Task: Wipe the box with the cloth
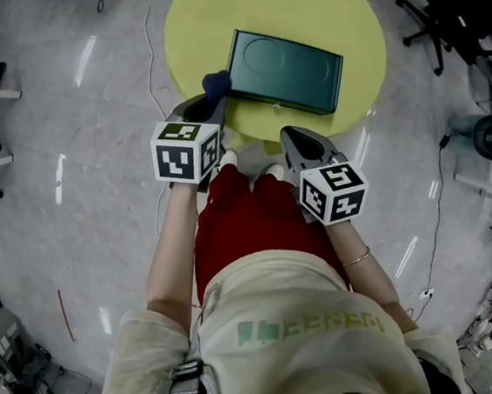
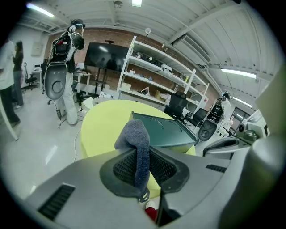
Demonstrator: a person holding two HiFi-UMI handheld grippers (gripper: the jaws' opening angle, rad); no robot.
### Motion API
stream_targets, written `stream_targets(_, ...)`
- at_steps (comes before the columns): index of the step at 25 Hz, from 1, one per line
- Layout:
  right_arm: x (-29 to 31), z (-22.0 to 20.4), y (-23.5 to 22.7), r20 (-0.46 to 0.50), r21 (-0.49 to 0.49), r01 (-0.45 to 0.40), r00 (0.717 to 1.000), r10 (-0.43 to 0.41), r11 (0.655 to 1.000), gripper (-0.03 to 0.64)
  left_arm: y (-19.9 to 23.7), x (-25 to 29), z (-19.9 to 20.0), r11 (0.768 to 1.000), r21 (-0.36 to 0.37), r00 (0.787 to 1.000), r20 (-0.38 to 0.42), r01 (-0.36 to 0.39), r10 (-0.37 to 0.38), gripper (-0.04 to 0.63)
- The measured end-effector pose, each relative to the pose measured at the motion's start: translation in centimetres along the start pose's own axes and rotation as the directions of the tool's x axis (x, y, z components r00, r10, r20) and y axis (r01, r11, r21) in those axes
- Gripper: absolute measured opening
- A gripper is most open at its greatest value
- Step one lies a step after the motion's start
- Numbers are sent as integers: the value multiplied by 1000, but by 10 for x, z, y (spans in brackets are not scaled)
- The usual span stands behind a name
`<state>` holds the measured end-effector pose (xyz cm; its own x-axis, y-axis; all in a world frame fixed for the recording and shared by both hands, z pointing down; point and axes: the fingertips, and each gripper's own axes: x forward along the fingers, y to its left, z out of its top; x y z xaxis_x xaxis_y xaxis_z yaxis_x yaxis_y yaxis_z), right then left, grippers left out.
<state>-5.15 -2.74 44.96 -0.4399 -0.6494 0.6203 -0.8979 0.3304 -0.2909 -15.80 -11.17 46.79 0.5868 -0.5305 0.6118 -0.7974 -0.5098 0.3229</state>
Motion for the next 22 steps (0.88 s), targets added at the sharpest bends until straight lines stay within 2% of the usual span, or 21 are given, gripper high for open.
stream_targets(4, -11, -4, -8, 20, 15, 3, 1000, -4, 1000, 38, -34, -12, -22, 999, 21, 997, -59, 46, -45, 61)
stream_targets(6, -21, -4, -16, 37, 33, 18, 999, -20, 999, 38, -64, -12, -29, 992, 59, 989, -103, 115, -109, 61)
stream_targets(8, -35, -4, -32, 62, 64, 47, 997, -51, 997, 38, -102, -4, -31, 974, 107, 972, -150, 199, -182, 61)
stream_targets(11, -64, -5, -68, 95, 123, 102, 989, -114, 987, 38, -167, 20, -21, 933, 169, 938, -201, 318, -283, 61)
stream_targets(14, -95, -10, -105, 115, 174, 150, 978, -172, 973, 38, -227, 45, -7, 896, 202, 910, -220, 395, -351, 61)
stream_targets(17, -128, -22, -141, 127, 232, 200, 964, -234, 952, 38, -281, 68, 2, 853, 259, 885, -246, 453, -395, 63)
stream_targets(20, -154, -35, -176, 135, 298, 244, 946, -293, 923, 38, -328, 98, 12, 784, 354, 857, -297, 509, -422, 61)
stream_targets(22, -165, -41, -196, 136, 320, 252, 942, -308, 913, 38, -350, 120, 21, 761, 396, 855, -312, 514, -415, 61)
